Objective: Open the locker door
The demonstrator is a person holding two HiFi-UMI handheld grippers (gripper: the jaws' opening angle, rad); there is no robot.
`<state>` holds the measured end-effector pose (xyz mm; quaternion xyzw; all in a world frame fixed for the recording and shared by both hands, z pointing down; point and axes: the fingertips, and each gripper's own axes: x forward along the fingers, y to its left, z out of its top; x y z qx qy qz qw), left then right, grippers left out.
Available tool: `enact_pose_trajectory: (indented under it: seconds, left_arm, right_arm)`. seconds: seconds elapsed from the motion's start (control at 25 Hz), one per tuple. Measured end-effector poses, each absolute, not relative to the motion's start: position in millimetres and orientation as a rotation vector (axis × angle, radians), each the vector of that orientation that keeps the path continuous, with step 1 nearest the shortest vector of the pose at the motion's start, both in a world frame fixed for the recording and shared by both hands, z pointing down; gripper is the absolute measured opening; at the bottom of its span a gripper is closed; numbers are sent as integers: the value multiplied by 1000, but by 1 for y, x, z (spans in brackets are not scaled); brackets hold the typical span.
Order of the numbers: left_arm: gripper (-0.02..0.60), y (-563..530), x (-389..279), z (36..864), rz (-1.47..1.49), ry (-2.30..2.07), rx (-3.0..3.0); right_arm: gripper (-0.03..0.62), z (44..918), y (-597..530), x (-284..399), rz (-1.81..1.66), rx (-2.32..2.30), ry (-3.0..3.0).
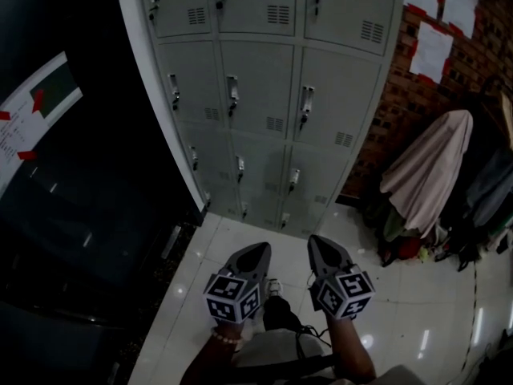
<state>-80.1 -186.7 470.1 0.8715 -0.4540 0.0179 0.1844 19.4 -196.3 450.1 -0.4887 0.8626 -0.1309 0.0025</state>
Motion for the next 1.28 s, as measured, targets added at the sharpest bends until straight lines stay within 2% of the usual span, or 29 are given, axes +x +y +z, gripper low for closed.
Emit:
enact_pose_trajectory:
  seconds: [0.6,0.68,0.8,0.92,1.28]
  left_arm:
    - [-8,-383,-66,442,34,-1299,2534]
    - [-8,-405,-66,442,33,-1299,2531]
    - [-8,-438,-63,443,30,-1301,2525]
    - [-8,-469,-62,445,22,-1301,2514]
    - [-8,-533,-66,448,-1,-1327,2506]
  right_arm:
    - [31,419,-410,34,-266,-1573,2677]
    - [65,418,-440,36,-254,-1595,2679]
    - [149,417,-483,41,-243,-1627,2686]
    - [173,415,-522,43,-231,-1644,2690]
    - [183,411,-619,39,-166,-1723,2665]
